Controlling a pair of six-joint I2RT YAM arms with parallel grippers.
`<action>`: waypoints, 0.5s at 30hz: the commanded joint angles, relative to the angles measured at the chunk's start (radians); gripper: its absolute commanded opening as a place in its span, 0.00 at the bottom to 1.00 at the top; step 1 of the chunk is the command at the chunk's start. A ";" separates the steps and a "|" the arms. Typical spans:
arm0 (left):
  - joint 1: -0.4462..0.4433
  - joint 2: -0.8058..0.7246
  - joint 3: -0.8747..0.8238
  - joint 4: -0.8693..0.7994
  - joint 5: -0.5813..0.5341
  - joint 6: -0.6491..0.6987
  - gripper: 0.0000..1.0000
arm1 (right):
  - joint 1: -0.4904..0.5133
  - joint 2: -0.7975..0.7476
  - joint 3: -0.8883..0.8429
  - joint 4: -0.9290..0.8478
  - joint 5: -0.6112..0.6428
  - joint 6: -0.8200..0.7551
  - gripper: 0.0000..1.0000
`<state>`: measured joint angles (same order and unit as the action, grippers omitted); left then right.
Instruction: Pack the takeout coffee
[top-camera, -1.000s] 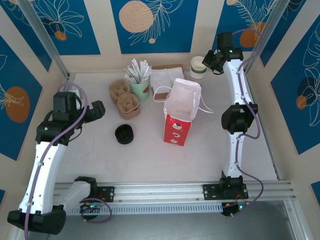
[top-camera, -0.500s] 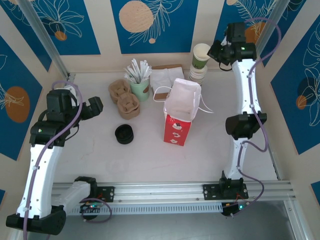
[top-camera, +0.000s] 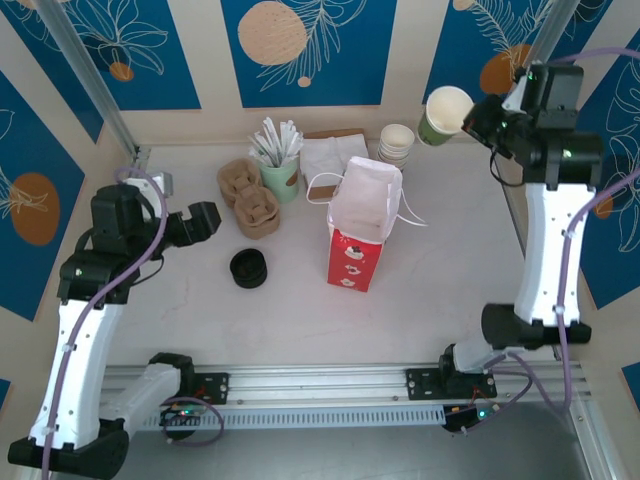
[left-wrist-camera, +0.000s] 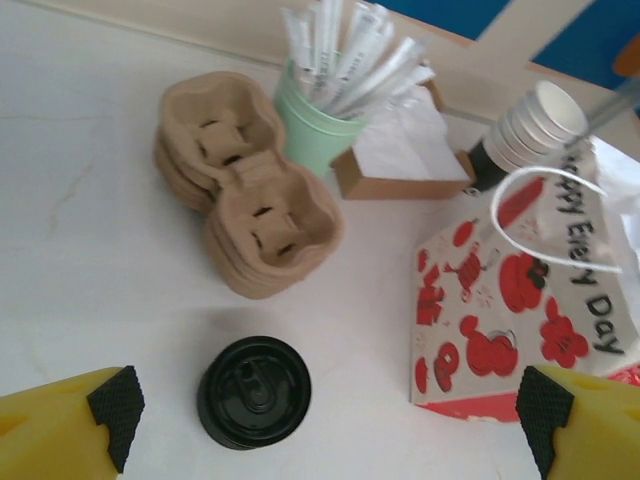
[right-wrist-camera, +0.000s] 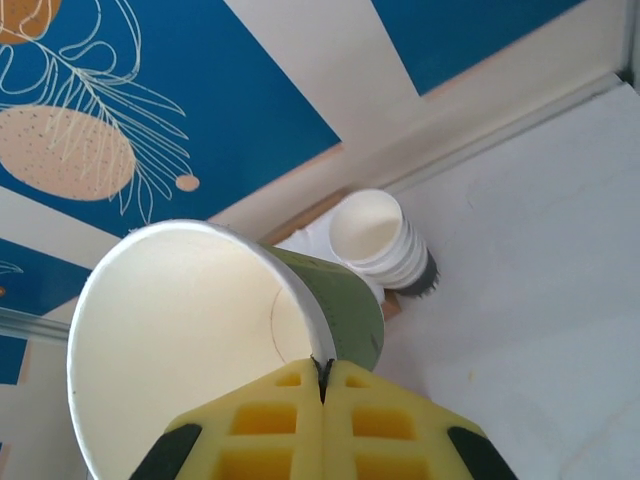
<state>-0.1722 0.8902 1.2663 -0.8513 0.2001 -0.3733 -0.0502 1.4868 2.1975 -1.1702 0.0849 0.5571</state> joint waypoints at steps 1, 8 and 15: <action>-0.077 -0.023 -0.048 0.064 0.056 0.045 0.95 | -0.025 -0.117 -0.111 -0.072 -0.007 0.010 0.00; -0.365 0.013 -0.165 0.190 -0.084 0.036 0.92 | -0.037 -0.342 -0.407 -0.169 0.019 -0.001 0.00; -0.576 0.134 -0.296 0.409 -0.124 0.013 0.90 | -0.034 -0.583 -0.715 -0.151 -0.095 0.043 0.00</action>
<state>-0.6941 0.9810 1.0012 -0.5713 0.1127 -0.3504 -0.0830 0.9672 1.5528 -1.3052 0.0639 0.5690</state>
